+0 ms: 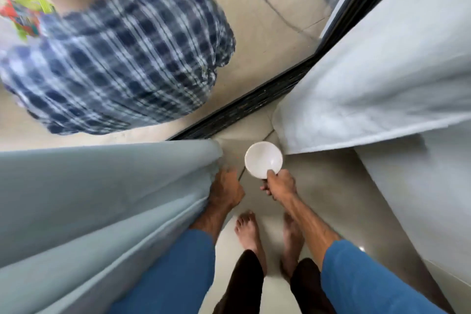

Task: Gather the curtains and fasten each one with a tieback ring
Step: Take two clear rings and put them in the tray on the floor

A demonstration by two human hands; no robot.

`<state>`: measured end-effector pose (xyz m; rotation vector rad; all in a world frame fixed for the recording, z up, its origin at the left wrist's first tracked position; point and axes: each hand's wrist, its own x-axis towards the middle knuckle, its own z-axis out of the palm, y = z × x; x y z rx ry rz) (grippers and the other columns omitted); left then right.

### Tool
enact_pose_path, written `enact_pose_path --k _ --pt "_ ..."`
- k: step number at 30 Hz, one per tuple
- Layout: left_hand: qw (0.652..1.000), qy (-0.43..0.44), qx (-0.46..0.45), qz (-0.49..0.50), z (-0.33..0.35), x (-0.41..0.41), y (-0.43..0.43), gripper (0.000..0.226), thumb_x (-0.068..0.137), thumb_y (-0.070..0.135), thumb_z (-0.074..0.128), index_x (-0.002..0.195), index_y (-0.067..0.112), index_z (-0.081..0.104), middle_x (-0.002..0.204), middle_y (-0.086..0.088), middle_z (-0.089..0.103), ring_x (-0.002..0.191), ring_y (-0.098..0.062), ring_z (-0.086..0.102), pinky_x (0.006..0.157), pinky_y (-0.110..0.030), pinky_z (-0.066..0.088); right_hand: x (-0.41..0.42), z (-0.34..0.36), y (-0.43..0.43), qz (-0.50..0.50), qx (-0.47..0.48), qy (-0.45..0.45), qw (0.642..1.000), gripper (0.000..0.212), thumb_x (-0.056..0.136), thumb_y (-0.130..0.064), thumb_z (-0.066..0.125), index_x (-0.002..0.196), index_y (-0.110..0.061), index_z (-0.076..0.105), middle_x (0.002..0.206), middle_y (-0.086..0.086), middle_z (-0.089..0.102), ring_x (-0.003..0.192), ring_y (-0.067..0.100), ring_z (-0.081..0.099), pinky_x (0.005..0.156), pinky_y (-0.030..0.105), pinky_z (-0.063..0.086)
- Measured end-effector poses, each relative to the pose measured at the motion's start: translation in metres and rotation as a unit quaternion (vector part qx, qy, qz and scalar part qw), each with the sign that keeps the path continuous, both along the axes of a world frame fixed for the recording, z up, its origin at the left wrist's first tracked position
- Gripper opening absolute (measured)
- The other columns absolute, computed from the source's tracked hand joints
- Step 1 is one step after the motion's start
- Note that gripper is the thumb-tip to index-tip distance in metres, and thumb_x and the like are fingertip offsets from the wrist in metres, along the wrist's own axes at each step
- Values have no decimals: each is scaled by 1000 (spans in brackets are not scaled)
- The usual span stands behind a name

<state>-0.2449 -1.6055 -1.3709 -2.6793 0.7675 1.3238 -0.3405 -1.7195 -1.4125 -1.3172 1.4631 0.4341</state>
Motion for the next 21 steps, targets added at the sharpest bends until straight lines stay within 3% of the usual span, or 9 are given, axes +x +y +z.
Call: enact_pose_path --k 2,5,8,11,15,19,21 --pt "999 30 17 22 59 -23 15 32 94 20 52 123 5 53 132 -19 56 125 -36 54 100 -42 45 -20 67 8 3 -10 3 1000 37 92 -25 51 68 -6 72 53 5 70 44 21 60 45 27 47" --pt "998 58 13 20 153 -56 34 38 98 26 49 130 4 50 136 -17 55 130 -31 51 106 -37 38 -53 175 18 -12 -12 6 1000 34 91 -29 52 75 -8 73 53 0 71 51 22 68 58 36 57" --pt "997 72 -10 10 239 -77 42 33 99 20 45 127 3 50 134 -17 55 129 -30 50 105 -35 35 -81 278 24 -27 -20 -14 999 33 90 -31 51 70 -12 69 53 -4 71 62 25 73 72 45 61" --pt "996 73 -45 26 316 -87 43 29 97 12 48 123 3 55 130 -17 59 124 -32 53 101 -34 40 -104 362 31 -46 -44 -20 998 36 93 -30 53 73 -10 74 50 -4 69 59 18 71 67 31 59" --pt "993 60 -105 -13 398 -101 49 29 94 9 51 118 4 64 126 -17 65 119 -31 58 97 -33 44 -140 458 55 -99 -99 -27 990 36 93 -28 56 72 -7 76 37 -10 59 36 -3 55 41 10 41" --pt "984 91 -125 -86 452 -122 72 32 93 10 50 120 7 67 129 -13 65 121 -29 58 99 -31 45 -182 525 106 -169 -134 -39 976 35 91 -26 56 66 -10 74 53 2 70 48 7 62 55 19 51" --pt "977 102 -147 -115 471 -134 88 30 93 8 51 117 4 68 124 -13 67 118 -30 60 99 -33 47 -205 545 138 -234 -142 -57 960 32 90 -24 57 69 -8 75 58 4 73 50 10 64 50 18 49"
